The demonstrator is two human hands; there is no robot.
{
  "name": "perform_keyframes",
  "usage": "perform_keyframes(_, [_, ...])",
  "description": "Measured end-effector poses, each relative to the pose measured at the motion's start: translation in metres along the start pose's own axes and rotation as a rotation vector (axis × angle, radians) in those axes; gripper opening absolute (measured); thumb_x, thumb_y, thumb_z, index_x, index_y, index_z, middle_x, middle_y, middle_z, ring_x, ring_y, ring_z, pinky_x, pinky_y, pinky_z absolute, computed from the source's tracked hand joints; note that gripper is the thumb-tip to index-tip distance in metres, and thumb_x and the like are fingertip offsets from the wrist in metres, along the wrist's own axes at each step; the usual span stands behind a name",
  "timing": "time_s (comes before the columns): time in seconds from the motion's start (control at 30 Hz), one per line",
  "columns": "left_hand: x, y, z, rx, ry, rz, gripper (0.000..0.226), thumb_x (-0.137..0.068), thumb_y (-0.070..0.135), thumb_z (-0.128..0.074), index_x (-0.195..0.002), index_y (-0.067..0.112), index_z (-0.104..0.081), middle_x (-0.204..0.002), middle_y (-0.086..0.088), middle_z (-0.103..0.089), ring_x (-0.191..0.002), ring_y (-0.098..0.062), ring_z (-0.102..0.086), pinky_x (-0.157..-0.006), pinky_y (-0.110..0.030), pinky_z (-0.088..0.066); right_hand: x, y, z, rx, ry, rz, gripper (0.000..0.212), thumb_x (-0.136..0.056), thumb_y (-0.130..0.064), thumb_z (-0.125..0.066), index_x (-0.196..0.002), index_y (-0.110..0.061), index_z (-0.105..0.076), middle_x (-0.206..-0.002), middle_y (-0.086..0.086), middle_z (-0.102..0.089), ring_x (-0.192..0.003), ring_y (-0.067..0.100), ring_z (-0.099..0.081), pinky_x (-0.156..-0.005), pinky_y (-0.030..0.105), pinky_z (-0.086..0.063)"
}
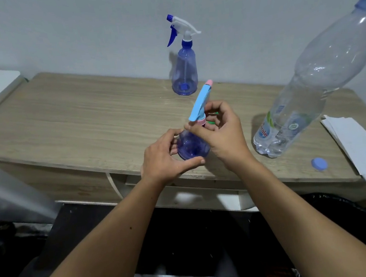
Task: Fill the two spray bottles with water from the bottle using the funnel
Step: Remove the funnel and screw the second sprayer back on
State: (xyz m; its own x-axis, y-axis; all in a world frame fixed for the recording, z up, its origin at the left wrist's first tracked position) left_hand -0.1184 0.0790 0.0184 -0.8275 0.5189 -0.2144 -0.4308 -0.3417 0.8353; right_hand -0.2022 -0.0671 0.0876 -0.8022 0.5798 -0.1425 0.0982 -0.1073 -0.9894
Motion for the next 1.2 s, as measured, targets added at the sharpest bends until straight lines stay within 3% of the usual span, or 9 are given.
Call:
perform_keyframes(0.13, [0.000,-0.001,0.000,0.006,0.003,0.015,0.090,-0.052,0.068,-0.101,-0.127,0.034,-0.065,-0.106,0.017,-0.076,-0.094,0.008,-0.073,-0.092,-0.024,-0.063,-0.001,0.002,0.003,-0.010,0.004,-0.002,0.031,-0.088,-0.005,-0.083,-0.112,-0.004,-0.063,-0.111,0.015,-0.069,-0.092,0.011,-0.070,-0.085,0.027,-0.058])
perform_keyframes(0.27, [0.001,-0.001,0.000,0.011,-0.007,0.007,0.089,-0.053,0.066,-0.101,-0.127,0.033,-0.065,-0.107,0.016,-0.077,-0.095,0.008,-0.074,-0.093,-0.026,-0.063,0.001,0.007,0.002,-0.058,0.013,-0.037,0.036,-0.087,0.004,-0.081,-0.115,-0.003,-0.059,-0.102,0.009,-0.069,-0.087,0.009,-0.072,-0.082,0.024,-0.059])
perform_keyframes(0.43, [0.001,-0.001,0.000,0.008,-0.014,0.004,0.089,-0.053,0.070,-0.099,-0.126,0.035,-0.064,-0.106,0.017,-0.077,-0.094,0.008,-0.074,-0.092,-0.024,-0.063,0.003,0.007,0.003,-0.053,0.001,-0.035,0.027,-0.091,0.005,-0.076,-0.116,0.006,-0.068,-0.109,0.008,-0.070,-0.088,0.004,-0.071,-0.082,0.018,-0.057])
perform_keyframes(0.57, [0.000,-0.003,0.000,-0.004,-0.006,0.023,0.086,-0.052,0.065,-0.101,-0.124,0.034,-0.065,-0.099,0.021,-0.075,-0.089,0.011,-0.072,-0.092,-0.025,-0.062,0.004,0.008,0.001,-0.121,-0.004,-0.092,0.044,-0.082,0.010,-0.082,-0.118,0.017,-0.057,-0.104,0.014,-0.071,-0.079,0.005,-0.073,-0.073,0.017,-0.057])
perform_keyframes(0.73, [-0.001,-0.001,-0.002,0.028,-0.004,0.011,0.085,-0.053,0.061,-0.103,-0.123,0.032,-0.066,-0.098,0.020,-0.075,-0.089,0.009,-0.073,-0.092,-0.022,-0.062,0.004,0.006,0.004,-0.127,-0.023,-0.098,0.039,-0.090,0.007,-0.076,-0.128,0.008,-0.065,-0.109,0.009,-0.074,-0.095,0.009,-0.072,-0.085,0.021,-0.057])
perform_keyframes(0.83, [-0.001,-0.003,-0.001,0.013,-0.004,0.005,0.086,-0.052,0.066,-0.102,-0.124,0.033,-0.066,-0.101,0.017,-0.076,-0.090,0.006,-0.074,-0.091,-0.027,-0.064,0.002,0.009,0.005,-0.154,-0.020,-0.108,0.030,-0.085,0.008,-0.080,-0.113,0.004,-0.069,-0.105,0.012,-0.076,-0.093,0.016,-0.073,-0.083,0.025,-0.059])
perform_keyframes(0.9, [-0.002,-0.003,-0.001,-0.005,-0.004,-0.002,0.087,-0.052,0.069,-0.100,-0.124,0.034,-0.065,-0.101,0.017,-0.076,-0.091,0.005,-0.074,-0.090,-0.030,-0.065,0.003,0.011,0.003,-0.185,0.004,-0.116,0.036,-0.080,0.011,-0.083,-0.106,-0.001,-0.062,-0.108,0.016,-0.075,-0.090,0.020,-0.073,-0.079,0.027,-0.061])
perform_keyframes(1.07, [-0.002,-0.002,0.000,-0.029,-0.007,0.003,0.089,-0.051,0.071,-0.099,-0.124,0.035,-0.064,-0.097,0.023,-0.073,-0.089,0.007,-0.073,-0.090,-0.026,-0.064,0.004,0.010,0.001,-0.246,-0.005,-0.140,0.037,-0.090,0.010,-0.074,-0.125,0.001,-0.065,-0.103,-0.008,-0.078,-0.089,0.009,-0.075,-0.078,0.023,-0.060])
perform_keyframes(1.2, [-0.002,-0.002,-0.001,-0.044,0.001,-0.002,0.087,-0.052,0.070,-0.099,-0.123,0.035,-0.064,-0.095,0.026,-0.071,-0.087,0.007,-0.074,-0.089,-0.027,-0.064,0.001,0.012,0.003,-0.231,-0.021,-0.136,0.029,-0.088,0.007,-0.077,-0.116,0.004,-0.070,-0.104,0.011,-0.076,-0.095,0.019,-0.073,-0.087,0.030,-0.060])
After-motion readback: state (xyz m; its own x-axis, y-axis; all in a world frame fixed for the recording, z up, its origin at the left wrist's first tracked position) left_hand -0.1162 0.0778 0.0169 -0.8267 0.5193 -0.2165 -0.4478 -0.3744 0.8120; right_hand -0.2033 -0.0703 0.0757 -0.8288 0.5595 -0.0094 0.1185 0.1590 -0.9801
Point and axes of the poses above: each hand's wrist, its own x-axis away from the middle knuckle, its own z-axis out of the back of the hand, y = z × x, the point moved 8 cm from there along -x, towards the middle knuckle
